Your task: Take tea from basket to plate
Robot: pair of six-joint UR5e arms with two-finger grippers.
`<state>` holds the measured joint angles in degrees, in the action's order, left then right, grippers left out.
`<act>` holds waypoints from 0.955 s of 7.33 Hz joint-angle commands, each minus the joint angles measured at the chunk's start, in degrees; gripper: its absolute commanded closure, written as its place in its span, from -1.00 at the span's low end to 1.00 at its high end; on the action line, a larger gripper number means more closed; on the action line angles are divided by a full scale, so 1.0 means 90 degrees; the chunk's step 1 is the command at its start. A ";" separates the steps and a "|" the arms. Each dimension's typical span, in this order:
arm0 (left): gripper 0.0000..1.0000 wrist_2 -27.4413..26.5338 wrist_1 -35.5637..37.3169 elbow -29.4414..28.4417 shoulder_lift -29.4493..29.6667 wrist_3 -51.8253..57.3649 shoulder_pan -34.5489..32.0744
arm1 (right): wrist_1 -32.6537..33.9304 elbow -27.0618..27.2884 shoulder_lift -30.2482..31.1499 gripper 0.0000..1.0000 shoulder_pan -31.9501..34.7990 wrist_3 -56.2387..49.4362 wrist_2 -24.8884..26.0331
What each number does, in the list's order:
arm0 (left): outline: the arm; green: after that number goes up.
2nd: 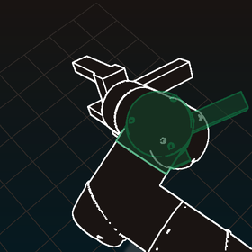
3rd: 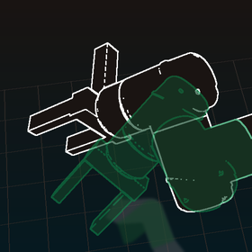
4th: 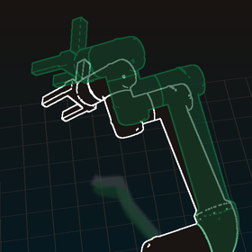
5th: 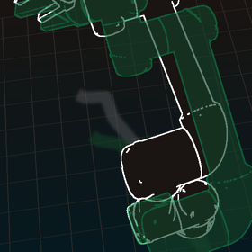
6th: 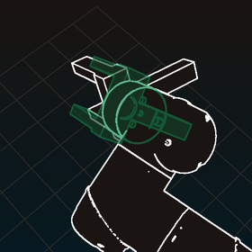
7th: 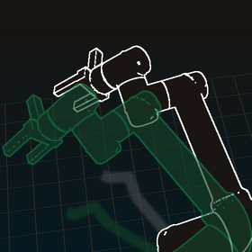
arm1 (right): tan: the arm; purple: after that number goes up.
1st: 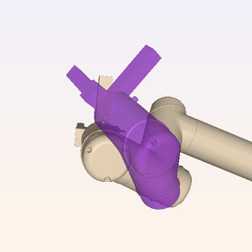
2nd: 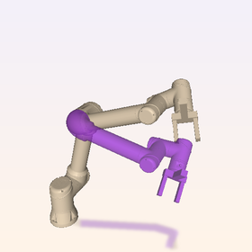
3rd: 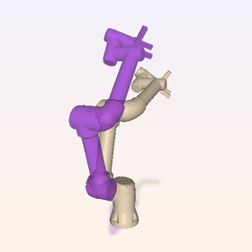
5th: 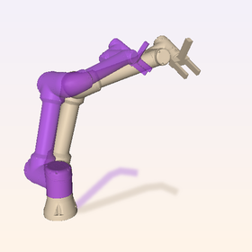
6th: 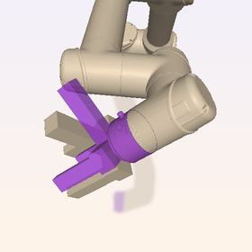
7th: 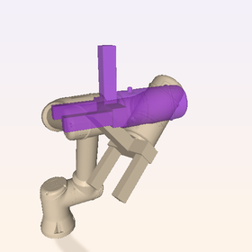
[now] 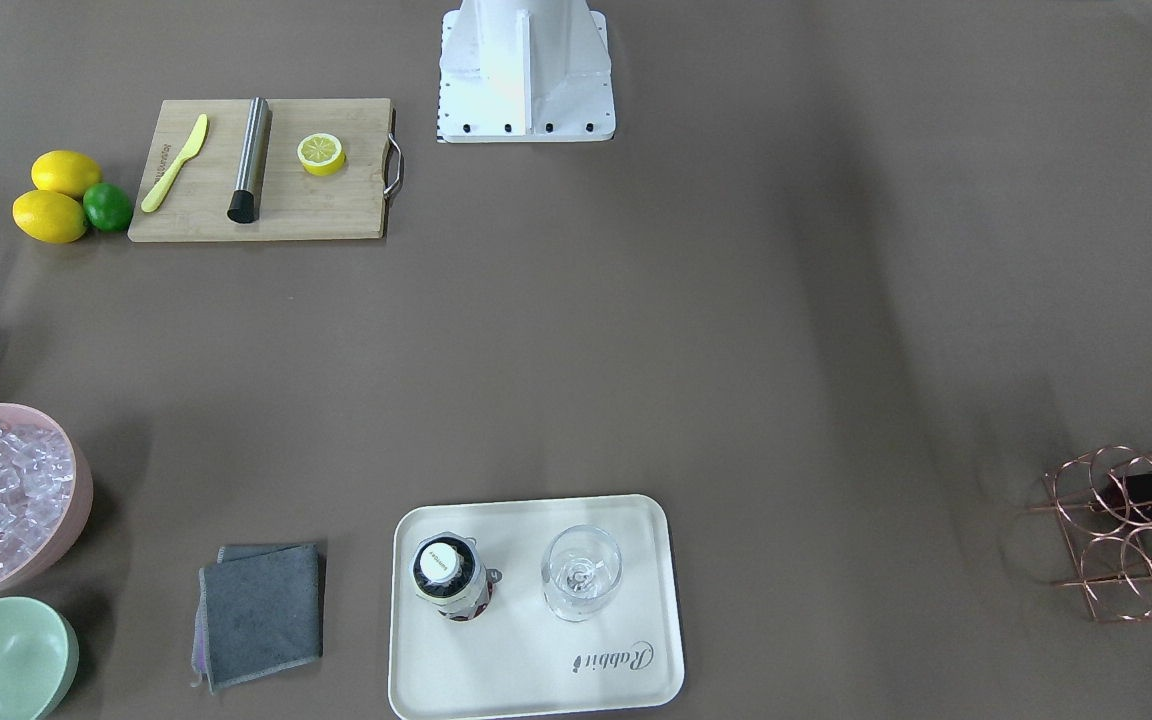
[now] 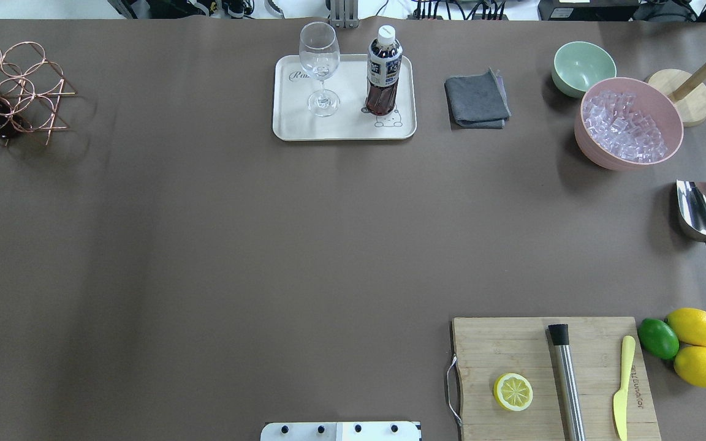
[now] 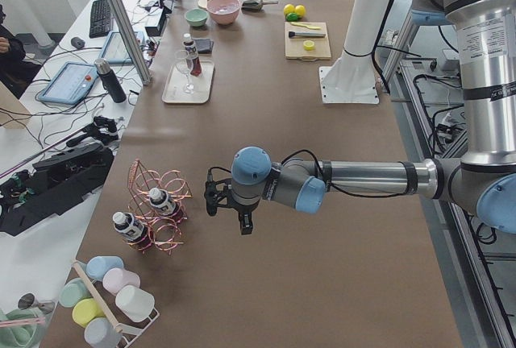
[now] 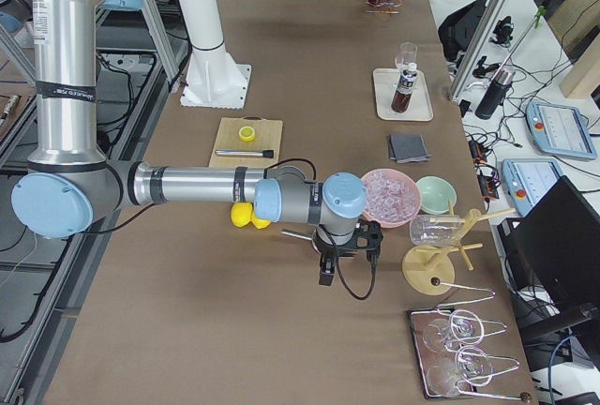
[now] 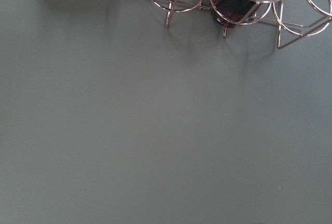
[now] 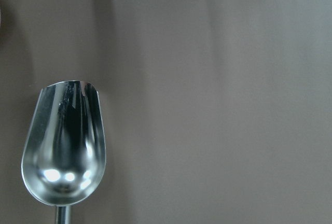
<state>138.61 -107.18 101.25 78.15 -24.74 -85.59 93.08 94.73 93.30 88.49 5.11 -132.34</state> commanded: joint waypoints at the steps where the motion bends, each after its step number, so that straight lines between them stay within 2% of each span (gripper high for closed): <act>1: -0.80 -0.0001 0.1028 0.0195 -0.0079 0.1453 -0.0119 | 0.0009 -0.0077 0.0004 -0.99 0.0001 -0.0021 0.0376; 2: -0.80 -0.0001 0.1030 0.0195 -0.0283 0.1885 -0.0216 | 0.0000 -0.0106 0.0014 -0.99 0.0001 -0.0041 0.0387; 4: -0.80 0.0077 0.1884 0.0301 -0.0071 0.1928 -0.0178 | 0.0000 -0.0281 -0.0035 -0.99 0.0001 -0.0031 0.0339; 7: -0.80 0.0086 0.2492 0.0390 -0.0138 0.2426 -0.0197 | 0.0000 -0.0272 -0.0074 -0.99 0.0001 -0.0031 0.0339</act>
<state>139.20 -89.08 103.96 76.96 -4.74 -87.02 93.08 92.40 92.81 88.51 4.83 -129.26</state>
